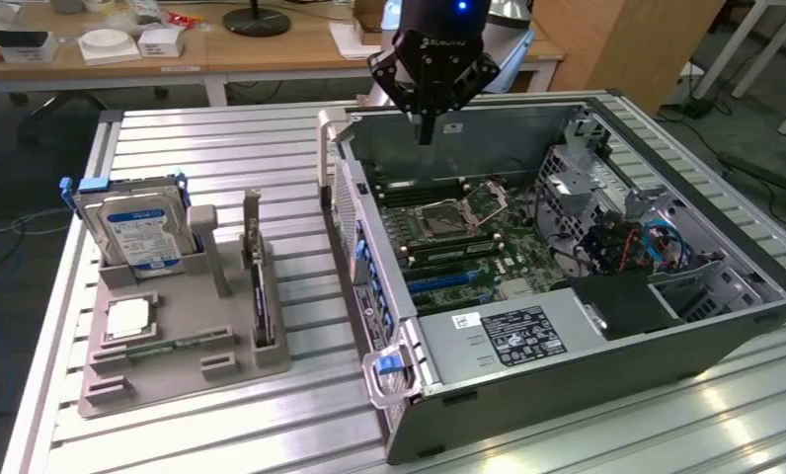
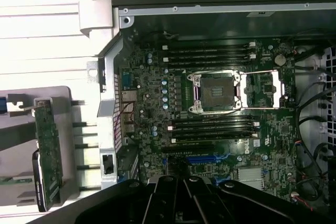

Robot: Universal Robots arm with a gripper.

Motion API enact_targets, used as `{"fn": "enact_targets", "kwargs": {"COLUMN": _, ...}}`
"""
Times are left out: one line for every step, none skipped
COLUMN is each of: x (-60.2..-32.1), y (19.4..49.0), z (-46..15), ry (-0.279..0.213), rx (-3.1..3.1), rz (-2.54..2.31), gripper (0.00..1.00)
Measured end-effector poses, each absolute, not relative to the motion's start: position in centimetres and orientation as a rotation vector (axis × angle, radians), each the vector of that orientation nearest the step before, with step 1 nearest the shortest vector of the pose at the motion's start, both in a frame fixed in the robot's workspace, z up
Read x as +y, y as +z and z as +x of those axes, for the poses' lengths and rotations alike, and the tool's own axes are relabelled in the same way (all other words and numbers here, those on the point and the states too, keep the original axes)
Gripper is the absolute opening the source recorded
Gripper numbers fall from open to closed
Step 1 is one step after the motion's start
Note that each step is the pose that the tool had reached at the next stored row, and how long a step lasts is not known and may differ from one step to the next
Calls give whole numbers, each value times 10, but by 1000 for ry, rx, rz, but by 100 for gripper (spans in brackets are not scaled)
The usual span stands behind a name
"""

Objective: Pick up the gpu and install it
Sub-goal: 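Reach for the gpu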

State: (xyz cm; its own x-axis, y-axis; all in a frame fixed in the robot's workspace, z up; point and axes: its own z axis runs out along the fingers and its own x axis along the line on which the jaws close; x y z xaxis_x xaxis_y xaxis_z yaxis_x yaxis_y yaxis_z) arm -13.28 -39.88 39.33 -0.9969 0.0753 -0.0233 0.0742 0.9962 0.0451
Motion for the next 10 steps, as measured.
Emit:
{"fn": "enact_targets", "kwargs": {"x": -399, "y": 393, "z": -133, "ry": 69, "rx": 3114, "rz": 117, "gripper": 10}}
{"fn": "enact_targets", "kwargs": {"x": -399, "y": 393, "z": -134, "ry": 69, "rx": 3114, "rz": 117, "gripper": 10}}
{"fn": "enact_targets", "kwargs": {"x": -399, "y": 393, "z": -134, "ry": 69, "rx": 3114, "rz": 117, "gripper": 10}}
{"fn": "enact_targets", "kwargs": {"x": -399, "y": 393, "z": -135, "ry": 69, "rx": 3114, "rz": 117, "gripper": 10}}
{"fn": "enact_targets", "kwargs": {"x": -399, "y": 393, "z": -135, "ry": 69, "rx": 3114, "rz": 117, "gripper": 10}}
{"fn": "enact_targets", "kwargs": {"x": -399, "y": 393, "z": -136, "ry": 69, "rx": 3114, "rz": 117, "gripper": 10}}
{"fn": "enact_targets", "kwargs": {"x": -399, "y": 393, "z": -136, "ry": 69, "rx": 3114, "rz": 117, "gripper": 10}}
{"fn": "enact_targets", "kwargs": {"x": -399, "y": 393, "z": -137, "ry": 69, "rx": 3114, "rz": 117, "gripper": 10}}
{"fn": "enact_targets", "kwargs": {"x": -399, "y": 393, "z": -138, "ry": 69, "rx": 3114, "rz": 117, "gripper": 10}}
{"fn": "enact_targets", "kwargs": {"x": -399, "y": 393, "z": -139, "ry": 69, "rx": 3114, "rz": 117, "gripper": 10}}
